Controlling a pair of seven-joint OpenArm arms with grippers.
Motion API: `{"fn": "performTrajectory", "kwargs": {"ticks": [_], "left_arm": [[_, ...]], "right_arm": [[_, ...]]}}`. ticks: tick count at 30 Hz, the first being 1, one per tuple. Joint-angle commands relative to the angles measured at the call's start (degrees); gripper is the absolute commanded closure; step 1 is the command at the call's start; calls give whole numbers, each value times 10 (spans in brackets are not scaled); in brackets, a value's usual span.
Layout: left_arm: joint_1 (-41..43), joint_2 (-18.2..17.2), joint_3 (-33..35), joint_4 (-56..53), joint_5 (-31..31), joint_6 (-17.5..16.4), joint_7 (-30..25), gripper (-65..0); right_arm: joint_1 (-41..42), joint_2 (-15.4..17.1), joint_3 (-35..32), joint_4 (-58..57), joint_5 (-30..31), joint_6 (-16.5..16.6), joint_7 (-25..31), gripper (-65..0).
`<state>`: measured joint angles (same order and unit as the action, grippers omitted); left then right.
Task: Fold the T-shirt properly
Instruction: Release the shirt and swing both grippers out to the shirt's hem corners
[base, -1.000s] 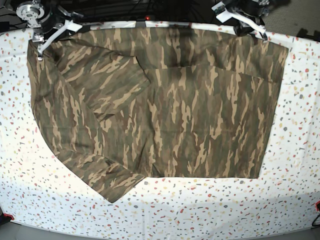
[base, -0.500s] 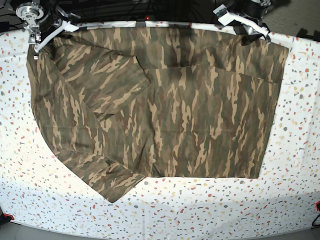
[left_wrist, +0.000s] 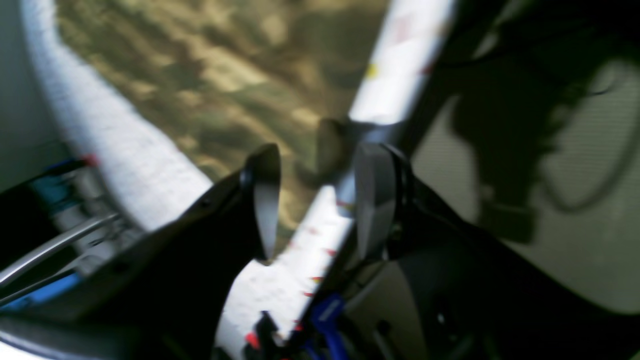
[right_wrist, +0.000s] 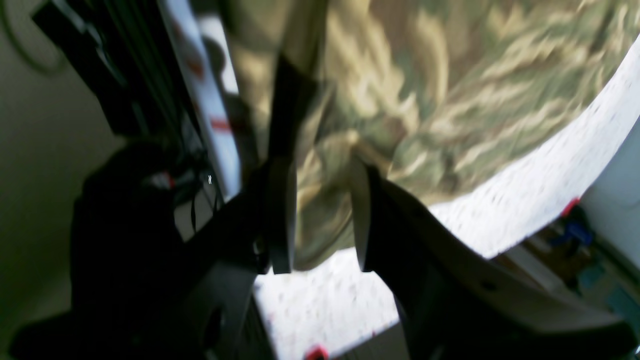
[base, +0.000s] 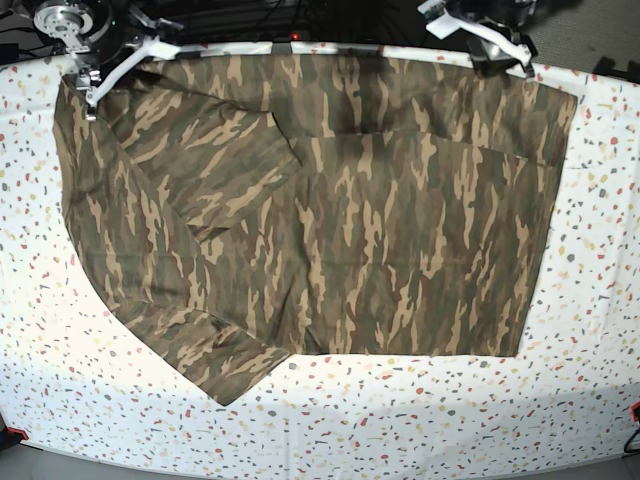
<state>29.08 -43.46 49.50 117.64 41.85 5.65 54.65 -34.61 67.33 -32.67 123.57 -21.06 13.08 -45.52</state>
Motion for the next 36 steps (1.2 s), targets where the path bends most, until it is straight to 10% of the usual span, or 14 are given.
{"fn": "performTrajectory", "kwargs": {"ticks": [1, 12, 24, 36], "left_arm": [[2, -5, 0, 10, 15, 9, -2, -247], [-47, -5, -1, 10, 60, 51, -74, -247], [-317, 28, -1, 10, -108, 57, -136, -247], [-480, 36, -151, 7, -233, 55, -164, -247]], "right_arm": [[4, 9, 4, 15, -7, -21, 12, -191], [187, -128, 5, 17, 80, -58, 44, -191], [424, -425, 5, -170, 30, -108, 56, -191], [591, -502, 5, -301, 81, -210, 104, -191]]}}
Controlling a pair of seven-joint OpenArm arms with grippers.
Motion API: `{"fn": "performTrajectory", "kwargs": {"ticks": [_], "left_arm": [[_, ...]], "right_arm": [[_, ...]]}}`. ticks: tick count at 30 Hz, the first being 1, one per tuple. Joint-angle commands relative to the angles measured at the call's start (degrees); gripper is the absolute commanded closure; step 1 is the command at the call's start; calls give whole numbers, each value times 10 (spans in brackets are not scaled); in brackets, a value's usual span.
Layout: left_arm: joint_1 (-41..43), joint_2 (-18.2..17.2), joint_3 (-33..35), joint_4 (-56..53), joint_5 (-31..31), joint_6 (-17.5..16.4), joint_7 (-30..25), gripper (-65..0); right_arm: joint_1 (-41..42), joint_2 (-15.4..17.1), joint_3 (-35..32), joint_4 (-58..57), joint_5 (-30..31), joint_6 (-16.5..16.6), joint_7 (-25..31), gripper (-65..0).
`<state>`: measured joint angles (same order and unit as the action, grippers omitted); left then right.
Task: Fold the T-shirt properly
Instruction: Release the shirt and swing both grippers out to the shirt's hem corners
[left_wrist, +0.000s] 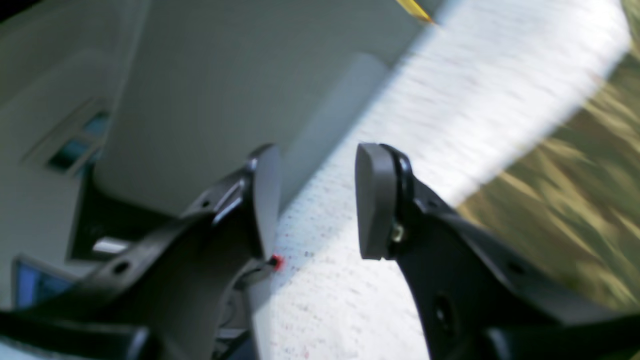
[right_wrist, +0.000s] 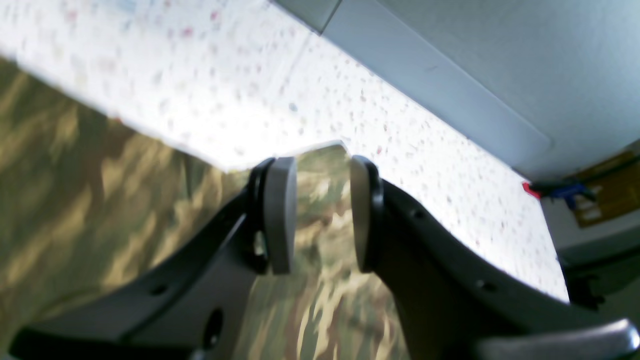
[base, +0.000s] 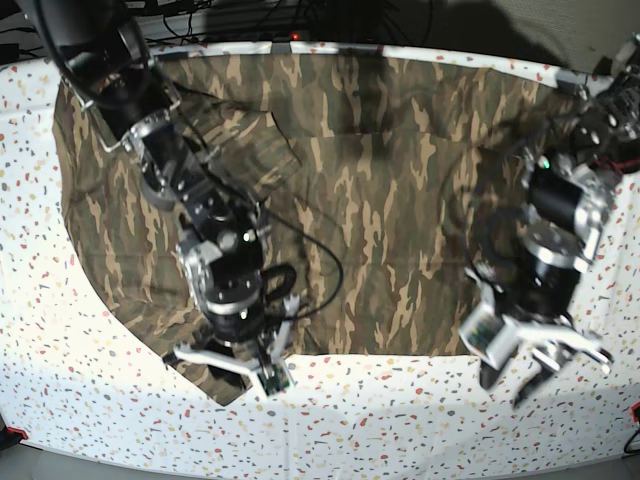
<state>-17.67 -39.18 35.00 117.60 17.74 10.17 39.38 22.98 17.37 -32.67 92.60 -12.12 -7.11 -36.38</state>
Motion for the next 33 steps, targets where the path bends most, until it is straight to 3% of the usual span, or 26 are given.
{"fn": "performTrajectory", "kwargs": {"ticks": [1, 9, 15, 23, 30, 33], "left_arm": [[-22, -7, -25, 4, -2, 10, -16, -247], [-108, 0, -88, -97, -49, 8, -43, -247], [-192, 41, -88, -249, -109, 6, -62, -247], [-303, 67, -88, -503, -243, -132, -130, -247], [-358, 82, -88, -793, -313, -179, -189, -247], [-359, 82, -88, -879, -359, -242, -195, -247]], "right_arm": [[29, -5, 5, 9, -7, -8, 8, -191], [119, -44, 5, -2, -7, -8, -7, -191], [200, -81, 5, -69, 44, -8, -15, -191], [275, -99, 5, -200, 43, -5, -57, -191], [274, -98, 5, -200, 34, -2, -91, -191], [273, -98, 5, -200, 34, -2, -107, -191]]}}
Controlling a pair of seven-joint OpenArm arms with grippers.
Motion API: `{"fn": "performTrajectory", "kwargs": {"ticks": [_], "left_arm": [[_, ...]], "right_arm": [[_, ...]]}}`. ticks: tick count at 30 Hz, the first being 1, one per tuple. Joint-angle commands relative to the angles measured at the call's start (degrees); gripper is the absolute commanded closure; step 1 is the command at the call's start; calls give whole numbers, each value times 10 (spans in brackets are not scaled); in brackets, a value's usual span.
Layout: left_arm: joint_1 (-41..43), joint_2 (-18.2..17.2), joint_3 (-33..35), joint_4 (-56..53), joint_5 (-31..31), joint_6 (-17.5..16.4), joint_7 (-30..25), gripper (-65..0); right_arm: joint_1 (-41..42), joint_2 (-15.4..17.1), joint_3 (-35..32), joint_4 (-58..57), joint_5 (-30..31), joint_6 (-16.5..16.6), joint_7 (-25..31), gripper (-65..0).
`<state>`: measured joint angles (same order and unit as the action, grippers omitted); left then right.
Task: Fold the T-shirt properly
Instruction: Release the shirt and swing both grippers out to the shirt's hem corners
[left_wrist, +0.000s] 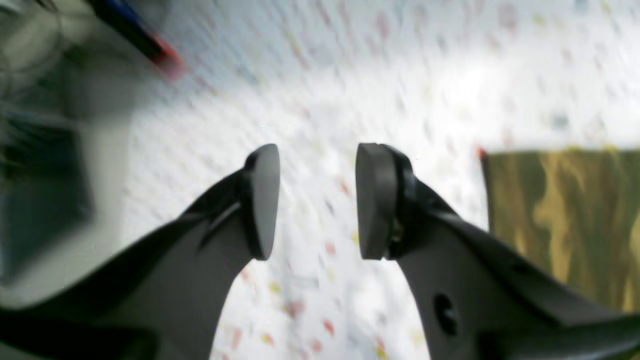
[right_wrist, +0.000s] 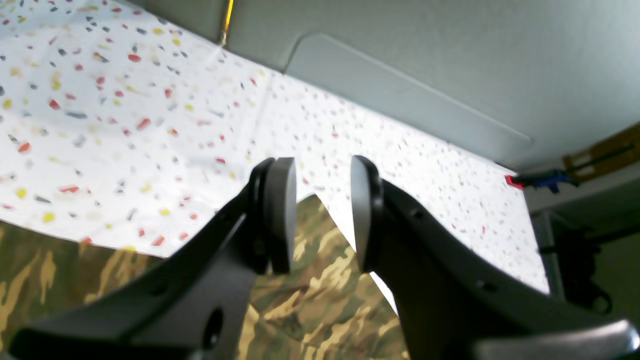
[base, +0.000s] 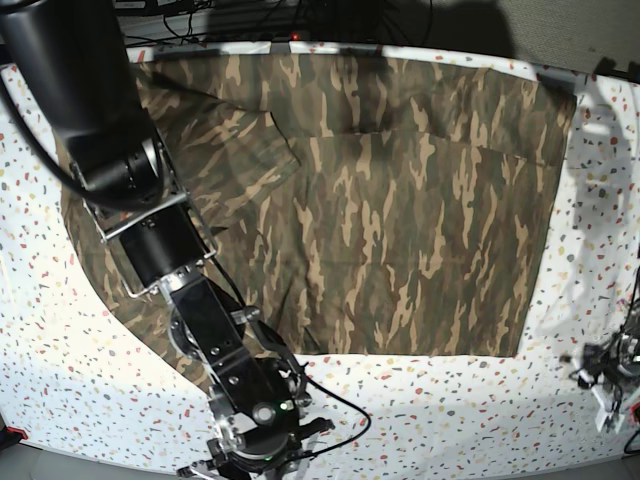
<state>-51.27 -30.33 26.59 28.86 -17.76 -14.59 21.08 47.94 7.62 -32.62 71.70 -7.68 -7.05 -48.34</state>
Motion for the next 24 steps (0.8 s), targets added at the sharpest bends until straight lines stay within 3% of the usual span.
{"fn": "performTrajectory", "kwargs": {"ticks": [1, 3, 6, 9, 15, 18, 20, 24], "left_arm": [[-22, -5, -4, -16, -25, -17, -12, -247], [-21, 2, -4, -59, -61, -61, -10, -247], [-21, 15, -4, -101, -105, -109, 6, -247], [-21, 28, -4, -112, -114, -112, 16, -247], [-20, 37, -4, -112, -123, -112, 1, -247], [-13, 43, -4, -112, -75, -104, -32, -247], [-1, 44, -4, -112, -47, -90, -47, -247], [26, 56, -4, -112, -81, -93, -37, -247]], "right_arm": [[23, 0, 4, 9, -10, -2, 11, -191], [23, 0, 4, 9, -10, 10, 7, -191], [21, 3, 4, 9, 10, 55, -17, -191], [4, 31, 4, 5, 30, 78, -45, -191], [-75, 135, 4, -7, 39, 83, -30, -191], [-114, 177, 4, -5, 39, 83, -30, -191], [-136, 194, 4, -3, 39, 83, -29, -191], [-170, 206, 4, 0, 39, 83, -21, -191]]}}
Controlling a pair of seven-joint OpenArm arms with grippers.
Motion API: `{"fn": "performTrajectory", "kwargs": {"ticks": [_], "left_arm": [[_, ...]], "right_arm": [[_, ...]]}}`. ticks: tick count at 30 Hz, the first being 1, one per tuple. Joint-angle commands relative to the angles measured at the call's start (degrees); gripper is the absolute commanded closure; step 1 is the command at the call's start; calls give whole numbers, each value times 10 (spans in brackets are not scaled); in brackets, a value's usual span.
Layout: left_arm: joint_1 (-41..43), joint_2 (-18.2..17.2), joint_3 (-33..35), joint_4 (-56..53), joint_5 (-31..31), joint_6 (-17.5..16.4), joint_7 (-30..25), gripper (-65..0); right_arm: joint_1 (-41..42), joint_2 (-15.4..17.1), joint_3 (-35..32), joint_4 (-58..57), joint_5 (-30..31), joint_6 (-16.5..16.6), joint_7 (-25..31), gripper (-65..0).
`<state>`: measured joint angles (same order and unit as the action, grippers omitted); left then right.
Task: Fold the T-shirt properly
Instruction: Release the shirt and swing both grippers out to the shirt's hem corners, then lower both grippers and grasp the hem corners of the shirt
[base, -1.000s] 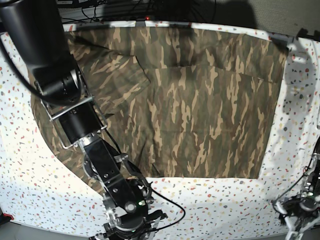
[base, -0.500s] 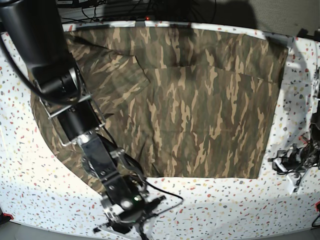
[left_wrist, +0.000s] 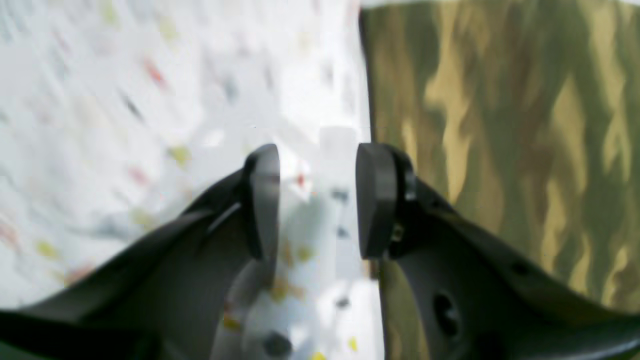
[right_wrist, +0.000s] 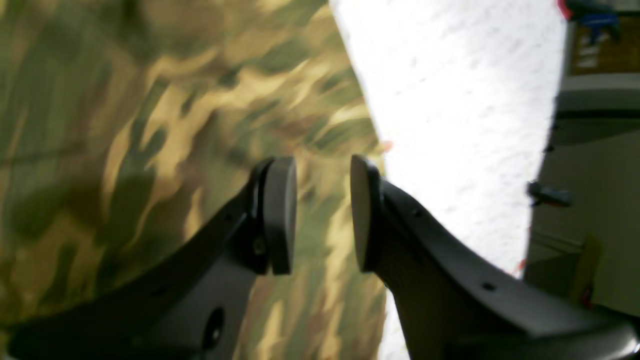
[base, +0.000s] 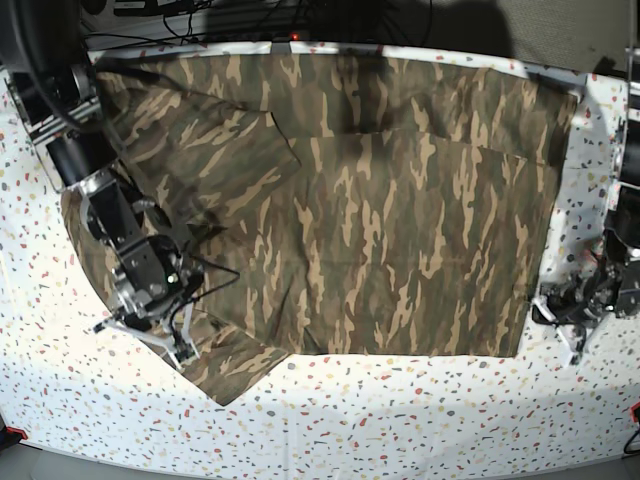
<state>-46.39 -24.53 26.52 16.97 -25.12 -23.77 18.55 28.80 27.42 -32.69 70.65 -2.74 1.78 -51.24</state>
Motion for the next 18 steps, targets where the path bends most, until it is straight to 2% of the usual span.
{"fn": "performTrajectory", "kwargs": {"ticks": [1, 3, 8, 18], "left_arm": [[-17, 3, -3, 7, -13, -7, -7, -247], [-7, 12, -3, 7, -15, -19, -4, -247], [-3, 28, -3, 8, -15, -23, 0, -247], [-23, 23, -3, 16, -15, -23, 5, -247]], "right_arm": [[16, 8, 5, 13, -11, -5, 11, -191], [10, 6, 5, 19, -10, -5, 11, -191], [9, 7, 5, 37, -10, -5, 9, -191], [9, 7, 5, 39, -11, -5, 7, -191]]}}
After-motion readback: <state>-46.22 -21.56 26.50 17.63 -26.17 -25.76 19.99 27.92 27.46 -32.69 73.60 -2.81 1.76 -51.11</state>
